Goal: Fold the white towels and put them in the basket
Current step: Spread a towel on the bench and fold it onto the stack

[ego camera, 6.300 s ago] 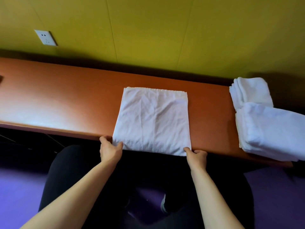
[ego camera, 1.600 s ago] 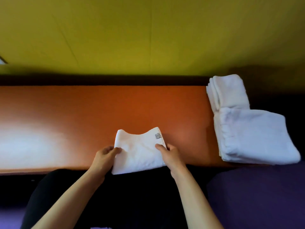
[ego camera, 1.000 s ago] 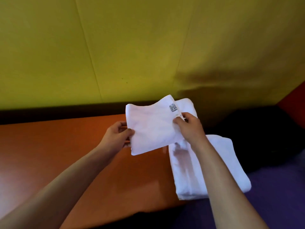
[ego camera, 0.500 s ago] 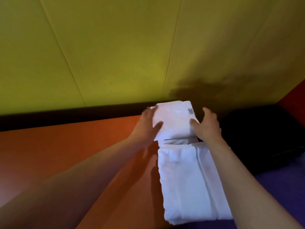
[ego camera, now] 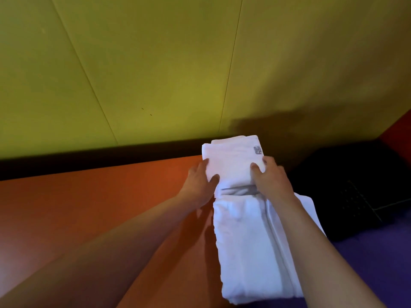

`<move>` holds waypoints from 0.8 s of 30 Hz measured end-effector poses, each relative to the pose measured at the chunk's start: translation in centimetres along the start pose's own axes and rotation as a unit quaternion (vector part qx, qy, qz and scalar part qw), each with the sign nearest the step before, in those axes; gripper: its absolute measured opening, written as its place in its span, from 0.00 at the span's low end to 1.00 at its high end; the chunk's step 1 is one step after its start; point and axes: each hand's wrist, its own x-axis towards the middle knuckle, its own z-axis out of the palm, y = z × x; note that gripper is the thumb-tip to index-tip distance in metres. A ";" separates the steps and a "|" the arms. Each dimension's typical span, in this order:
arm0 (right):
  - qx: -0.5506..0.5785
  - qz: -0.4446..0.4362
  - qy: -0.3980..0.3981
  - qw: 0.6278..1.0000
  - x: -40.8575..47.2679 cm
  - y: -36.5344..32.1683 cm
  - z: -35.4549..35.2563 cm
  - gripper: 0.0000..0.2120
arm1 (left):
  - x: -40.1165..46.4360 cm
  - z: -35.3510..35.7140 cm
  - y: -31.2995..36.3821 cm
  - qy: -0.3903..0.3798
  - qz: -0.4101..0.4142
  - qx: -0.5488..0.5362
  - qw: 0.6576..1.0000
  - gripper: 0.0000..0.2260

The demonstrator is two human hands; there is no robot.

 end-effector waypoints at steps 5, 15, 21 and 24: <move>0.088 0.070 0.005 0.994 0.9 0.0 -1.0 0.26 | 0.8 -0.2 1.4 0.016 -0.182 -0.282 0.942 0.24; 0.460 -0.096 0.007 0.883 2.2 -1.8 -4.7 0.26 | 1.6 -4.4 3.7 -0.080 -0.217 -0.607 0.761 0.08; 0.607 -0.101 -0.110 0.781 3.4 -2.5 -8.9 0.28 | 2.0 -7.5 3.1 -0.196 -0.139 -0.626 0.742 0.28; 0.585 -0.057 -0.026 0.808 4.6 -3.3 -8.2 0.31 | 2.0 -7.3 4.2 -0.208 -0.107 -0.501 0.833 0.13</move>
